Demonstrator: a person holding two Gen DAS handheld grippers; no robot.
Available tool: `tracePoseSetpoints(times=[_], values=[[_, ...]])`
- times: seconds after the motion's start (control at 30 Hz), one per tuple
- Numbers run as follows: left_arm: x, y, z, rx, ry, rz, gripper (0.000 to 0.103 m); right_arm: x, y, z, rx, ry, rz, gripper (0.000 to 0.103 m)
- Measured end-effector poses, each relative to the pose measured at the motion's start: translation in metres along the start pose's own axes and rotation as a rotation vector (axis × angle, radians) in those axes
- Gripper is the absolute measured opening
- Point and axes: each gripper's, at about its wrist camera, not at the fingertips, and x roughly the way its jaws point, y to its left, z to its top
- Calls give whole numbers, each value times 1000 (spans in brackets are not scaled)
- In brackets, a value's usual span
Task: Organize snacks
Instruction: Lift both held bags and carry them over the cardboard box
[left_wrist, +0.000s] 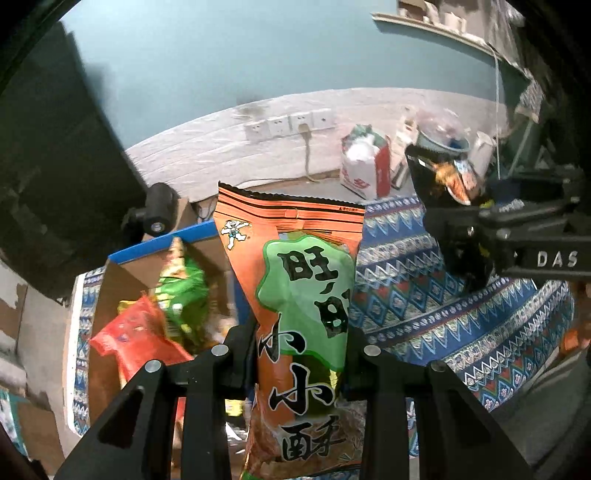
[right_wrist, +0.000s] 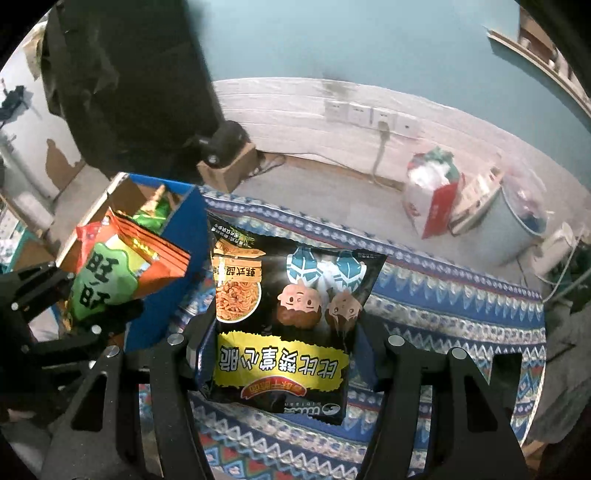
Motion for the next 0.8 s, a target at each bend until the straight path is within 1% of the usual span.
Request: tracePoseSetpoints(times=[0.13, 0.3, 0.57, 0.8], values=[[-7, 25, -3, -45, -9, 5, 33, 7, 21, 12, -23, 1, 25, 60], [-14, 56, -9, -88, -28, 46, 33, 16, 45, 24, -46, 2, 59, 60], [-25, 106, -22, -178, -37, 77, 33, 32, 91, 44, -97, 4, 112, 60], [-36, 144, -35, -225, -53, 127, 33, 48, 129, 56, -132, 13, 169, 60]])
